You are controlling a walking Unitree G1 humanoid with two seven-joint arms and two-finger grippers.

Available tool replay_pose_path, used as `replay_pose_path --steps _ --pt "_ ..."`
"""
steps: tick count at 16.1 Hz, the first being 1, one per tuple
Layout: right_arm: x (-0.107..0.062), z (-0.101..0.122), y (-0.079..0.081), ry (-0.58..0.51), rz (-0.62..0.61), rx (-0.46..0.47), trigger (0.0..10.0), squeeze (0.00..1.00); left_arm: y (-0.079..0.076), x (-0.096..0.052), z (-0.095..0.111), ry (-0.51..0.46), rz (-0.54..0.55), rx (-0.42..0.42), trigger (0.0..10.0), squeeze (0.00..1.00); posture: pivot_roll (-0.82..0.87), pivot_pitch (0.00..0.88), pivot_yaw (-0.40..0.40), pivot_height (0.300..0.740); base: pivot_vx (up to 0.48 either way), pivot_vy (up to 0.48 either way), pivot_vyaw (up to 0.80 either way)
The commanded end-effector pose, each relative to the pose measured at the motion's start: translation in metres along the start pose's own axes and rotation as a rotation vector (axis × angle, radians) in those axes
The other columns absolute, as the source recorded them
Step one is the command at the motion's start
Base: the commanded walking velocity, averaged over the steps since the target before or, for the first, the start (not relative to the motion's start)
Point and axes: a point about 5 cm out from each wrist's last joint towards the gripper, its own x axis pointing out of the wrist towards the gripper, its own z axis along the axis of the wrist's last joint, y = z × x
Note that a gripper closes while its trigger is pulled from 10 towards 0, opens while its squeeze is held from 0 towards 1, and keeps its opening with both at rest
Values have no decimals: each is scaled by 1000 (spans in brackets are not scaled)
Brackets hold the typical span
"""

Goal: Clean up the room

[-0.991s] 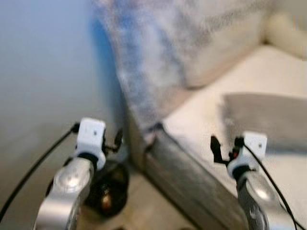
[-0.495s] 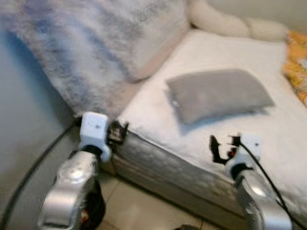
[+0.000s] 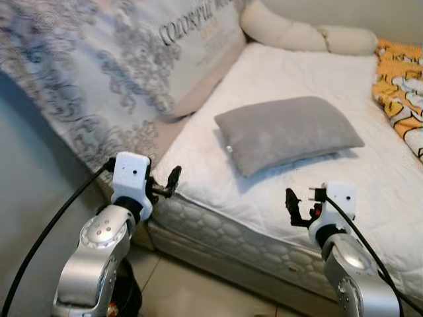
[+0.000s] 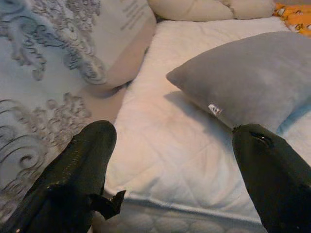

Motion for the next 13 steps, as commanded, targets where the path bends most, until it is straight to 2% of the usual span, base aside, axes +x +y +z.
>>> replay_pose_path --steps 1,3,6,11,13 --pt "2 1 5 1 26 -5 10000 0 4 0 0 -1 5 5 10000 0 -11 0 12 740 364 0 -625" --pt "3 1 6 3 38 -14 10000 0 4 0 0 -3 8 4 10000 0 -11 0 8 740 366 0 -713" --pt "3 2 8 -2 62 -32 10000 0 5 1 -1 -5 8 2 10000 0 -8 0 3 740 366 0 0" --pt "4 2 8 -2 66 -32 10000 0 4 1 -2 -4 -7 5 10000 0 -9 0 3 740 365 0 -754" --pt "3 2 8 -3 70 -30 10000 0 3 0 -3 0 -16 9 10000 0 -6 0 4 740 326 0 0"
